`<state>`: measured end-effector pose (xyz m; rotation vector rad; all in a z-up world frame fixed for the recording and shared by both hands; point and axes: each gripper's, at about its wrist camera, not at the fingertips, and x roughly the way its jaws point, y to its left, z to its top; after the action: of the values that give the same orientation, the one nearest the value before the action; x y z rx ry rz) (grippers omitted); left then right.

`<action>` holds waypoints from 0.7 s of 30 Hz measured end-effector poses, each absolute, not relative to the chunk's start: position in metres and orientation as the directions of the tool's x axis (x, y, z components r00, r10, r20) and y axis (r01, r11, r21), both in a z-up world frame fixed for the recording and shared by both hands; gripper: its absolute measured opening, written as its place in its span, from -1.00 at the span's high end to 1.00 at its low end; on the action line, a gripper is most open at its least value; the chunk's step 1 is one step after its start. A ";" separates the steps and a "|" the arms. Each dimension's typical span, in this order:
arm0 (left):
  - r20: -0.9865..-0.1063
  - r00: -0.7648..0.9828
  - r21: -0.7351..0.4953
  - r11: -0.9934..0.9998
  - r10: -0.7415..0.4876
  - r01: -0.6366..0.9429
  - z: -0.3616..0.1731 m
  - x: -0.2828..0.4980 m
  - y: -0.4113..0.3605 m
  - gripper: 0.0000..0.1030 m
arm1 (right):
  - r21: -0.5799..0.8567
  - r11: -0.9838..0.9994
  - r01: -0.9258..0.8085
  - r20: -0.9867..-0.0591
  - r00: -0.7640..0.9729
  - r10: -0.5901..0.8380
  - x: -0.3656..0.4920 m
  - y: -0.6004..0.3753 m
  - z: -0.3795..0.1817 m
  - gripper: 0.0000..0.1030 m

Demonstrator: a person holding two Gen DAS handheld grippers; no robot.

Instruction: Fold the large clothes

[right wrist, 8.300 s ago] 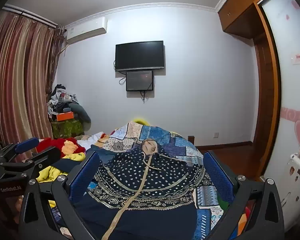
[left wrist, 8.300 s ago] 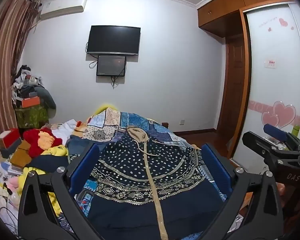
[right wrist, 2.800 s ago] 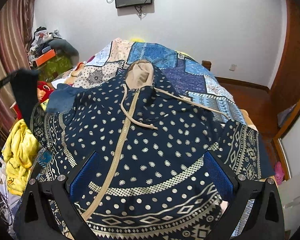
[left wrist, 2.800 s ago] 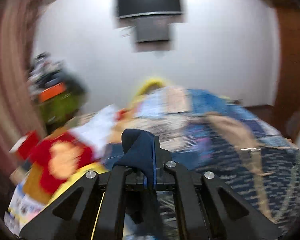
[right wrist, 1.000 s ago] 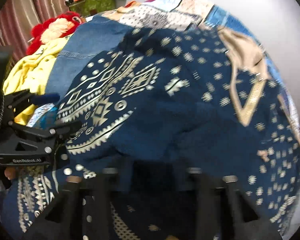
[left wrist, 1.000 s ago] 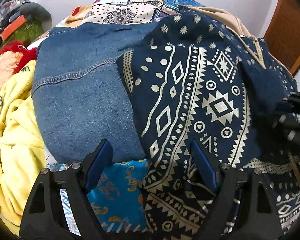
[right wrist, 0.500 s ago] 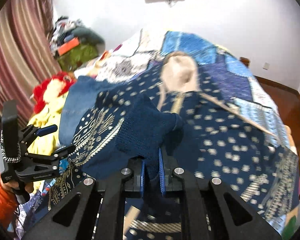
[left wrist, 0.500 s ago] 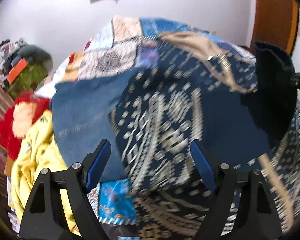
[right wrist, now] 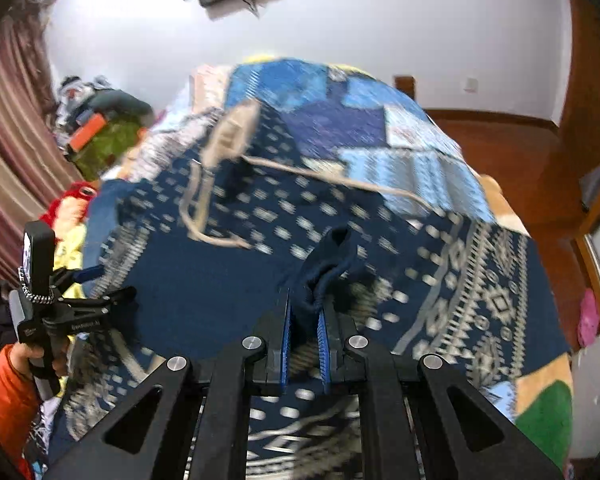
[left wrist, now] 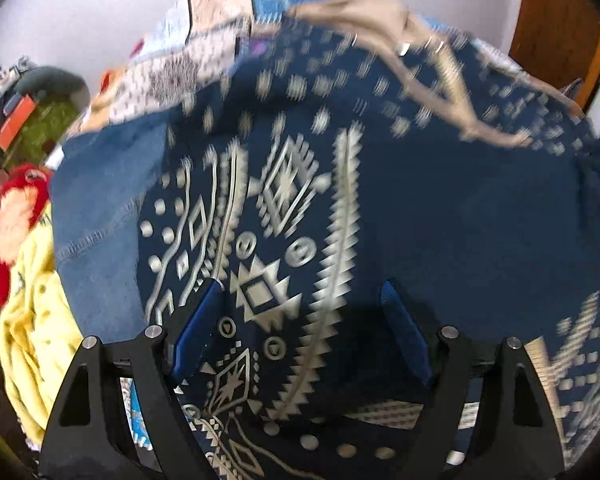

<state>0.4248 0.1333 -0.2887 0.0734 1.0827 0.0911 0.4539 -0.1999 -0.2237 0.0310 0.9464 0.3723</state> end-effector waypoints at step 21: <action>-0.884 0.455 0.109 0.994 0.107 -0.022 -0.288 0.422 0.134 -0.75 | -0.132 0.978 -0.159 -0.841 0.541 -0.026 0.430 -0.252 -0.232 -0.79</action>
<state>0.4219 0.1344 -0.2878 0.0858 1.0958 0.0802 0.4296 -0.2517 -0.2319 -0.2016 0.9982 0.0795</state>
